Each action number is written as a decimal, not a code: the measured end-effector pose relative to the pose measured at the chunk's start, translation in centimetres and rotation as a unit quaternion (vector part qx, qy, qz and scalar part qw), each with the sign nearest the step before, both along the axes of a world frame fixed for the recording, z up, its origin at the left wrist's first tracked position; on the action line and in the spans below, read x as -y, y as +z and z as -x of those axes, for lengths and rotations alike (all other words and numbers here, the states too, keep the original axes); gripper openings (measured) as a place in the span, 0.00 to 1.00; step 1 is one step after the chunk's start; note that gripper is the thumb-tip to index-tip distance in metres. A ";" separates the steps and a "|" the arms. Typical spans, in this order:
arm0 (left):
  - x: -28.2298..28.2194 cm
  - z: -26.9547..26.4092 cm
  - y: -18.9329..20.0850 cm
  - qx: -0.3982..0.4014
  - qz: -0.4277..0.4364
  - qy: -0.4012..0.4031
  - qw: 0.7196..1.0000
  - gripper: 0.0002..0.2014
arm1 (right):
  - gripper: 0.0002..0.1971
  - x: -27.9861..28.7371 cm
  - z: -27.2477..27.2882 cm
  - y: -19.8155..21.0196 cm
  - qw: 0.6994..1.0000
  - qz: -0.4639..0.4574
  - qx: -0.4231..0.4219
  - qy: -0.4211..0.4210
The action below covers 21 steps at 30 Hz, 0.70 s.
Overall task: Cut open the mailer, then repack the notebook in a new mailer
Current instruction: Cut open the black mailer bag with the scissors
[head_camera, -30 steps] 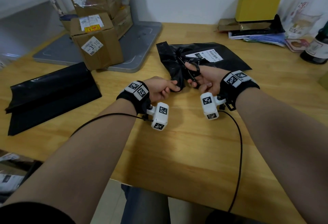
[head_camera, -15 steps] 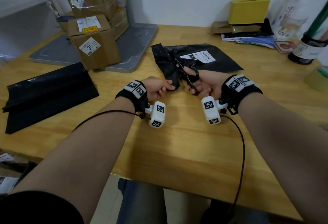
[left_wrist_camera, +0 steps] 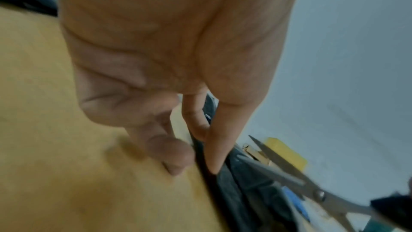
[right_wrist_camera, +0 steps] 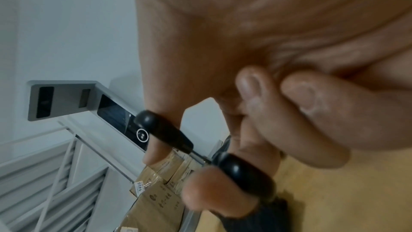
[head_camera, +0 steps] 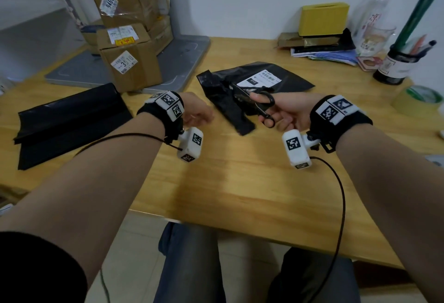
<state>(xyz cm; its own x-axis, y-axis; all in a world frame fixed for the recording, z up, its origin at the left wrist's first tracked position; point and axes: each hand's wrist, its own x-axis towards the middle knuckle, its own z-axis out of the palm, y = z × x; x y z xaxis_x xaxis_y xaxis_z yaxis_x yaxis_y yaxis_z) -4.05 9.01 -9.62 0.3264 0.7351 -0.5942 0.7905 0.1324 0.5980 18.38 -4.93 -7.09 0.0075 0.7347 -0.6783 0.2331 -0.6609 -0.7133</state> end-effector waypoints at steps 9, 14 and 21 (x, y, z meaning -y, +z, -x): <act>0.6 -4.9 -0.9 0.177 0.023 0.153 0.972 0.09 | 0.37 0.7 -1.3 1.0 0.991 0.036 0.122 0.029; 1.1 -6.7 -2.1 0.248 0.042 0.196 0.948 0.05 | 0.39 0.4 -1.9 1.0 0.993 0.040 0.110 0.030; 2.6 -7.2 -1.9 0.364 0.120 0.305 0.872 0.08 | 0.37 -0.4 -2.1 0.5 0.996 0.025 0.087 0.023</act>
<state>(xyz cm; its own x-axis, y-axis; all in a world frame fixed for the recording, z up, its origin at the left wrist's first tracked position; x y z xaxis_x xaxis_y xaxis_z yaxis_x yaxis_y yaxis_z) 3.15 6.38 -11.54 0.2727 0.7872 -0.5531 -0.0495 0.5856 0.8091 20.46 -4.57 -6.58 0.0952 0.7025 -0.7053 0.3802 -0.6805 -0.6264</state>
